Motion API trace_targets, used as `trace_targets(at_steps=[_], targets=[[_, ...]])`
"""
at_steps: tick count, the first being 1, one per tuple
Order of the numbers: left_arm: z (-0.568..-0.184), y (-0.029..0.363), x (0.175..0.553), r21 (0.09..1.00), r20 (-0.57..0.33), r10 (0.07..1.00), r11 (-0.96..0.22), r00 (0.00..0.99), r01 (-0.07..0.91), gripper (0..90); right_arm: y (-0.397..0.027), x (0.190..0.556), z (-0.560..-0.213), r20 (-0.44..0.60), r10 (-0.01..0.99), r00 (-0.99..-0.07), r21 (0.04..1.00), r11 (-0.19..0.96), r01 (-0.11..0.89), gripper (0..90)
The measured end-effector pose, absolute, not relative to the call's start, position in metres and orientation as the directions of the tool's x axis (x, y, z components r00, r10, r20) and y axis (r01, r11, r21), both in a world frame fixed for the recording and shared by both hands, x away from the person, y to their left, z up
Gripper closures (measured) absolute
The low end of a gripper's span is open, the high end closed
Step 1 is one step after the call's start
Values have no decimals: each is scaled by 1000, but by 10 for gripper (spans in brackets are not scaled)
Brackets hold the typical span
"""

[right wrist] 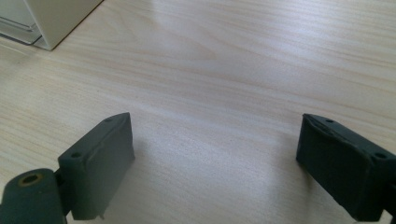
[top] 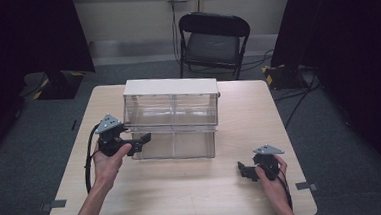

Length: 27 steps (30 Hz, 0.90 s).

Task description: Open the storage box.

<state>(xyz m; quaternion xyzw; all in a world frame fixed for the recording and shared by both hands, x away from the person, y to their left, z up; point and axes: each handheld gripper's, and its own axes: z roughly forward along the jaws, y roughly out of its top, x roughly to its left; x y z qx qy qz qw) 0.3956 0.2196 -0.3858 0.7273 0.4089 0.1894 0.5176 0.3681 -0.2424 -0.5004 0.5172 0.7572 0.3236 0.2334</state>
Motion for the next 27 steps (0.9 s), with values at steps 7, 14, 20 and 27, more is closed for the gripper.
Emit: trace_targets(at_steps=[7,14,20,27], targets=[[-385,219,396,906,-152,792,-127,592,403,70,-242,368,-500,-19,934,-356,732,255,632,103],[-385,219,396,906,-154,791,-126,592,404,69,-242,368,-500,-19,934,-356,732,255,632,103],[-386,219,396,907,-150,792,-128,592,401,69,-242,368,-500,-19,934,-356,732,255,632,103],[-385,220,396,907,-148,791,-131,593,401,73,-242,368,-500,-19,934,-356,731,256,632,103]])
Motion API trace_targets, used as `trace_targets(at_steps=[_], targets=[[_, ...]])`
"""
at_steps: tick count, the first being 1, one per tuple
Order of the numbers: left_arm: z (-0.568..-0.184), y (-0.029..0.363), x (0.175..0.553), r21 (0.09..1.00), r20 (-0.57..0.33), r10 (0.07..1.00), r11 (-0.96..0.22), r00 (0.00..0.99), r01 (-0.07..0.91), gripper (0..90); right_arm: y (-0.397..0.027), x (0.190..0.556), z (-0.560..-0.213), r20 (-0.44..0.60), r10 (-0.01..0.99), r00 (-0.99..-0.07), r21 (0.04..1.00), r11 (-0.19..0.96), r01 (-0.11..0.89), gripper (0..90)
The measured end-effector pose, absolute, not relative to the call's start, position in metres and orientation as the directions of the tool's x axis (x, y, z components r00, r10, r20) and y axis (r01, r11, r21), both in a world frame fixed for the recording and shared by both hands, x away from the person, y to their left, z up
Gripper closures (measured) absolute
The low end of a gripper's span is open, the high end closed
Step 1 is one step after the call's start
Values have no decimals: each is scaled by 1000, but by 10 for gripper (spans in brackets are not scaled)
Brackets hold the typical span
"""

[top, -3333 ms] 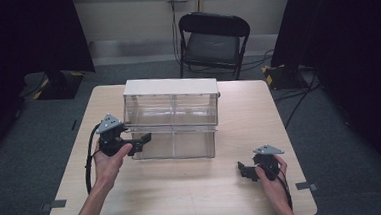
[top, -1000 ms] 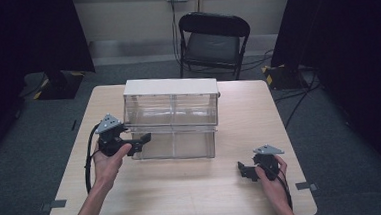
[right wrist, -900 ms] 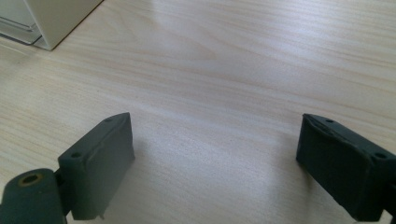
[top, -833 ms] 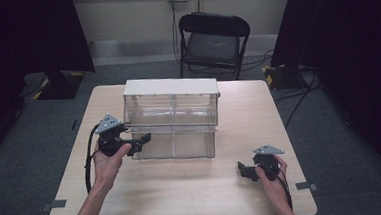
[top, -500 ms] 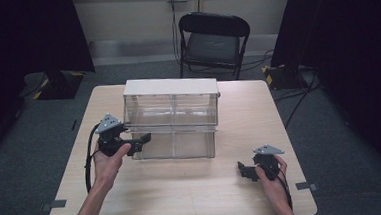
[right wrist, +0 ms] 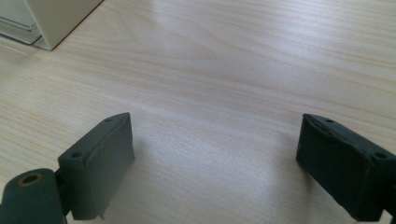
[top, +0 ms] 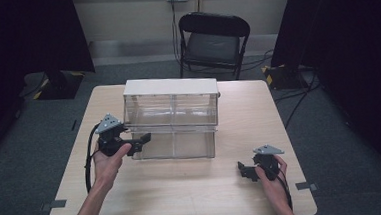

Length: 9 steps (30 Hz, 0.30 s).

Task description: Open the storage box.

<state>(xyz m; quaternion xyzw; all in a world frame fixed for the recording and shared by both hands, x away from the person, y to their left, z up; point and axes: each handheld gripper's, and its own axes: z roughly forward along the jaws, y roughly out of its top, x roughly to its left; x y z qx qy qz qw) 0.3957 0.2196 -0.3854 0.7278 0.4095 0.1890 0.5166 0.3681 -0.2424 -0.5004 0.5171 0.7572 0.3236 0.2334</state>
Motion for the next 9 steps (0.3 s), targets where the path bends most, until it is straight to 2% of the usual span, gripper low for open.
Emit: trace_targets(at_steps=[9], targets=[[-386,220,397,908,-137,790,-141,598,395,75,-242,369,-500,-18,934,-357,731,256,633,100]])
